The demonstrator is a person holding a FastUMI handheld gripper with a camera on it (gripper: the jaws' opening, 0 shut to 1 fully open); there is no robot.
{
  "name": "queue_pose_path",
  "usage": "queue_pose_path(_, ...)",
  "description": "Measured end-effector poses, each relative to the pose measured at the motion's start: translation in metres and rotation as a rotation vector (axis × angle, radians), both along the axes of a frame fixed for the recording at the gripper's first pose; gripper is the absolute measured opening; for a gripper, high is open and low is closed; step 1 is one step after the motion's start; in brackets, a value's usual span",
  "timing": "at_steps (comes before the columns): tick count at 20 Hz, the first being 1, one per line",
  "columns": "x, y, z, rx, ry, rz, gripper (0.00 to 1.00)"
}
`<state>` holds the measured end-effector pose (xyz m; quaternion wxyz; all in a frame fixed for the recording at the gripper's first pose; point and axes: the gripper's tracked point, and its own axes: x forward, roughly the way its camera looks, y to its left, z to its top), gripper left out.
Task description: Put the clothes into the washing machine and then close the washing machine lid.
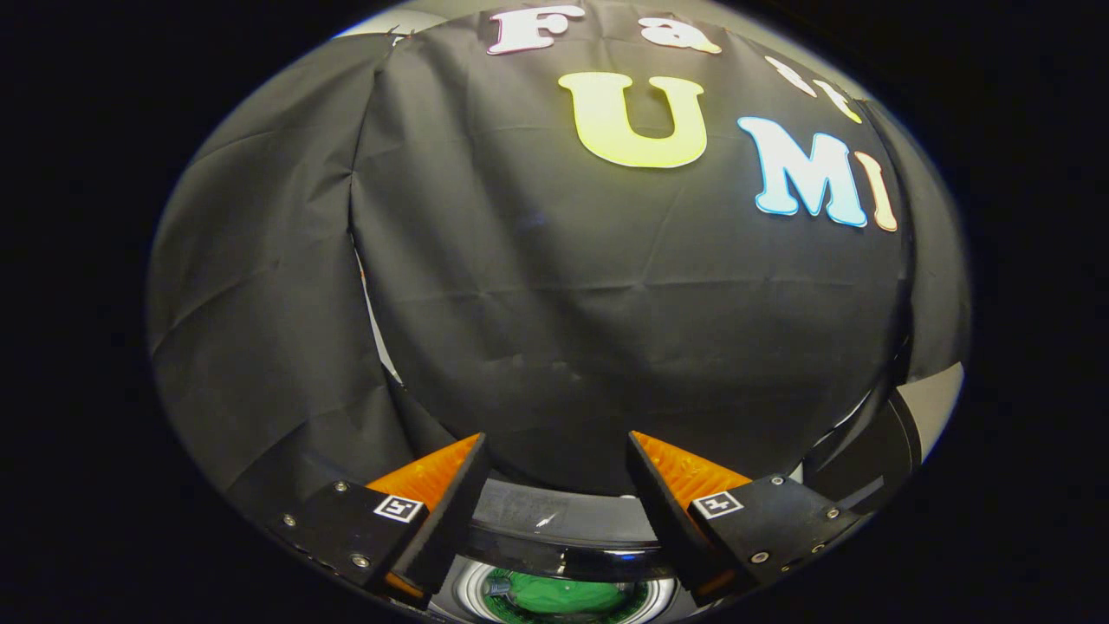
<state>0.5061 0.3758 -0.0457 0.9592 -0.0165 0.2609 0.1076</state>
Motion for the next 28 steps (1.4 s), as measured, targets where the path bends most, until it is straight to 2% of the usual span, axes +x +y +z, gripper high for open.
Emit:
queue_pose_path(3, -0.026, 0.0, -0.021, -0.001, 0.058, 0.006, 0.97)
queue_pose_path(6, -0.049, 0.001, -0.028, 0.008, 0.042, 0.02, 0.97)
queue_pose_path(9, -0.075, 0.006, -0.048, 0.011, 0.085, 0.036, 0.98)
queue_pose_path(12, -0.102, 0.003, -0.066, -0.053, 0.104, 0.063, 0.98)
queue_pose_path(17, -0.152, -0.001, -0.098, -0.048, 0.134, 0.1, 0.98)
queue_pose_path(21, -0.184, 0.004, -0.082, -0.009, 0.102, 0.132, 0.98)
queue_pose_path(28, -0.231, -0.016, -0.008, 0.071, -0.062, 0.168, 0.97)
